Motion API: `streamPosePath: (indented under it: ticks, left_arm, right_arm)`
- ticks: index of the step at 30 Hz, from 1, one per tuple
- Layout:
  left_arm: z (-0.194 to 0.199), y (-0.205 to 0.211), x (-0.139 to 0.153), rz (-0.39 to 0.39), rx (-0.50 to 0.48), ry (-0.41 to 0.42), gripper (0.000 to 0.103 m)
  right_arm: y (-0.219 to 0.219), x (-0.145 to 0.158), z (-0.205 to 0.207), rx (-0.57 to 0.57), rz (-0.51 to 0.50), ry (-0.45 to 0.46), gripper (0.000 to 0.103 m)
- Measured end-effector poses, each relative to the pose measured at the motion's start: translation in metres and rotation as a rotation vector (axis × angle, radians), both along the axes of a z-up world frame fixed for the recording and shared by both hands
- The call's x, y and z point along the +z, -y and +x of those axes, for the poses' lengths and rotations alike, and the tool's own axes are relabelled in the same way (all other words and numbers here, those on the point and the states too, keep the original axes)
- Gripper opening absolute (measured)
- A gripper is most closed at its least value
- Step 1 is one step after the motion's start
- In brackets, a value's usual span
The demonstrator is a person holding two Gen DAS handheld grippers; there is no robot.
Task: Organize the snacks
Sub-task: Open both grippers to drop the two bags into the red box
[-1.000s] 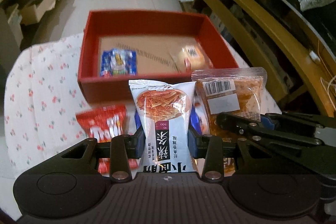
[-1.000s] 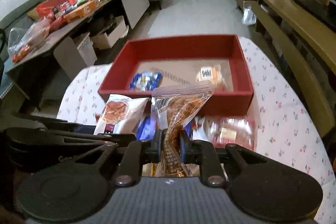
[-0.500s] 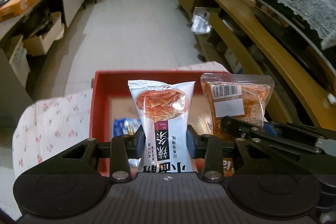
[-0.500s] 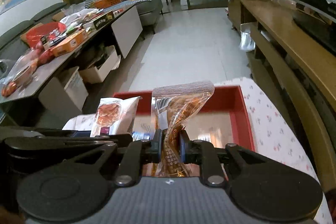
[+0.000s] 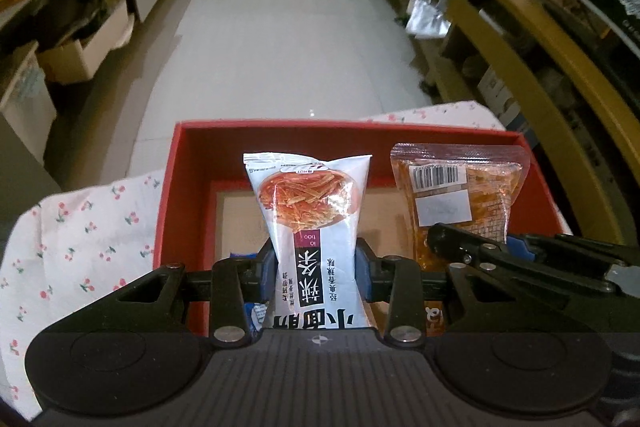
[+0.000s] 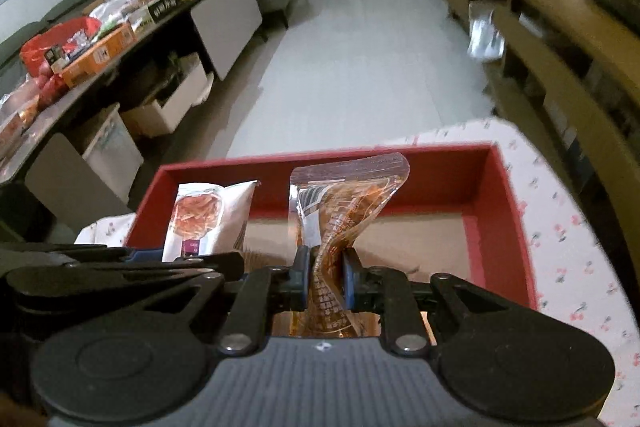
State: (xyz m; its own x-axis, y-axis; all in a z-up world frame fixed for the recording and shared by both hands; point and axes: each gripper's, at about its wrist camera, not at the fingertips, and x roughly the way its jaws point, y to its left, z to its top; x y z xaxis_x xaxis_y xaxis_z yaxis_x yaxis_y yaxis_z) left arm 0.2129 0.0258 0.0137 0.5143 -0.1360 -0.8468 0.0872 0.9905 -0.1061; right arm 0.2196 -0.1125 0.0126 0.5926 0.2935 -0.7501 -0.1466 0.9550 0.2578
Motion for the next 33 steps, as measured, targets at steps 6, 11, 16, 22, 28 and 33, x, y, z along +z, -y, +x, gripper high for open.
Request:
streamPosePath:
  ticks: [6, 11, 16, 22, 28, 33]
  left_arm:
    - [-0.002, 0.002, -0.004, 0.008, -0.011, -0.025, 0.049]
    - [-0.006, -0.002, 0.004, 0.002, -0.002, -0.012, 0.054]
    - [-0.009, -0.005, 0.011, -0.008, 0.001, 0.003, 0.062]
    - [-0.025, -0.006, 0.023, -0.023, -0.005, 0.018, 0.065]
    - [-0.055, -0.018, 0.031, -0.050, 0.013, 0.013, 0.066]
    - [-0.085, -0.035, 0.034, -0.094, 0.048, 0.004, 0.068]
  right_arm:
    - [0.003, -0.005, 0.001, 0.001, -0.038, 0.008, 0.038]
    - [0.003, 0.003, -0.002, -0.002, -0.052, 0.029, 0.044]
    - [0.004, 0.009, -0.004, -0.019, -0.063, 0.042, 0.050]
    - [0.004, 0.022, -0.018, -0.037, -0.070, 0.057, 0.051]
    - [0.000, 0.035, -0.048, -0.024, -0.084, 0.072, 0.052]
    - [-0.001, 0.041, -0.079, -0.014, -0.080, 0.062, 0.053]
